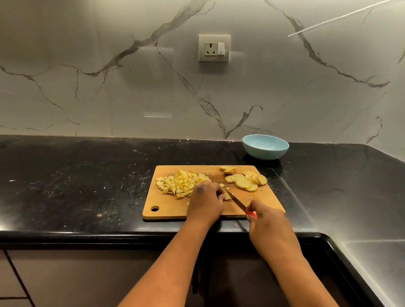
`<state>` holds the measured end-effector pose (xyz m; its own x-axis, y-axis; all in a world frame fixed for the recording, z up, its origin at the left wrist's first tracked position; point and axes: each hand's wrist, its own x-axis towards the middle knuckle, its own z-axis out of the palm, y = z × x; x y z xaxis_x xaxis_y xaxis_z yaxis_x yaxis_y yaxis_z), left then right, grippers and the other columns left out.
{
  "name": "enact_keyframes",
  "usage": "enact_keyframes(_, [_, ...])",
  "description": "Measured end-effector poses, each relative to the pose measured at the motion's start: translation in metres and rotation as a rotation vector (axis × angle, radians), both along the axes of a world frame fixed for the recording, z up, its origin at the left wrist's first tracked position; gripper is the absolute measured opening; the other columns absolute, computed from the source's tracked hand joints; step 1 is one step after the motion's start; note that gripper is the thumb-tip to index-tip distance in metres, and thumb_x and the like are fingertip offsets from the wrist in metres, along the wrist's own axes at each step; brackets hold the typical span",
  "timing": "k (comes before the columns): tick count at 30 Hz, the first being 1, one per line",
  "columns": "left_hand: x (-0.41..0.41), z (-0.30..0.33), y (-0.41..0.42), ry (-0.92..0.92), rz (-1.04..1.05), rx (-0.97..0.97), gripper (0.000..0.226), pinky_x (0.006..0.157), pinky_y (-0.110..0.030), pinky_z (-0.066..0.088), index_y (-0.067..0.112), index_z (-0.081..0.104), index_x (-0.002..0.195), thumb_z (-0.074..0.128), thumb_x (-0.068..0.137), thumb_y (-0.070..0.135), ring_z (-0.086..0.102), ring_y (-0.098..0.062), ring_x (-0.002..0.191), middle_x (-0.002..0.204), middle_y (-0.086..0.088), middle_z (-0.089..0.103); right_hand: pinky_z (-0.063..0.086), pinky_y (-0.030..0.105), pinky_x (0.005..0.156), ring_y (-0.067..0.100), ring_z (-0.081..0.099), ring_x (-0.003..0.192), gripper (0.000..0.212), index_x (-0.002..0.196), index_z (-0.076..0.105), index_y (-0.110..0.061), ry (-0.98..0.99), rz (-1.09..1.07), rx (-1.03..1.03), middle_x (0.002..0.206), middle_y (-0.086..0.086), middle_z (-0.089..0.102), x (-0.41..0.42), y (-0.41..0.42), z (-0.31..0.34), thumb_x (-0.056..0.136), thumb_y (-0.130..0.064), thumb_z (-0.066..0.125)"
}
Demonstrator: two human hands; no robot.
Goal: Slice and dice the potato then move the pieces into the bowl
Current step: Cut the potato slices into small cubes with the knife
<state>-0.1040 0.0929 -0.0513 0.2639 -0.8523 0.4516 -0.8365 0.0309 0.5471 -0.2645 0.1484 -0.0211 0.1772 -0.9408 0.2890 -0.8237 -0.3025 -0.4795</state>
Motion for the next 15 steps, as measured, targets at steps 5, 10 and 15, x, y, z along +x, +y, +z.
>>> enact_keyframes(5, [-0.002,0.0,0.002,-0.029,-0.027,0.004,0.024,0.082,-0.023,0.042,0.017,0.07,0.101,0.063,0.092,0.038,0.052,-0.016,0.102,0.103,-0.001,0.062,0.043,0.025,0.052,0.011,0.05,0.061,0.009,0.105,0.057,-0.022,-0.035,0.0,0.033,0.071,-0.002,0.05,0.004,-0.004,-0.002,0.097,-0.019,0.052])
enact_keyframes(10, [-0.001,0.0,0.002,-0.074,-0.036,0.012,0.028,0.091,-0.027,0.042,0.016,0.07,0.114,0.06,0.095,0.033,0.049,-0.018,0.111,0.114,-0.002,0.062,0.03,0.016,0.045,0.008,0.049,0.06,0.012,0.108,0.061,-0.021,-0.182,-0.009,0.062,0.072,-0.005,0.05,-0.007,-0.007,0.003,0.097,-0.022,0.056])
enact_keyframes(15, [-0.001,0.001,0.003,-0.068,-0.056,0.032,0.028,0.096,-0.03,0.042,0.019,0.071,0.117,0.06,0.095,0.032,0.047,-0.018,0.113,0.117,-0.001,0.062,0.038,0.022,0.05,0.012,0.052,0.062,0.011,0.107,0.061,-0.02,-0.149,-0.008,0.047,0.073,-0.002,0.053,-0.011,-0.007,0.003,0.097,-0.021,0.056])
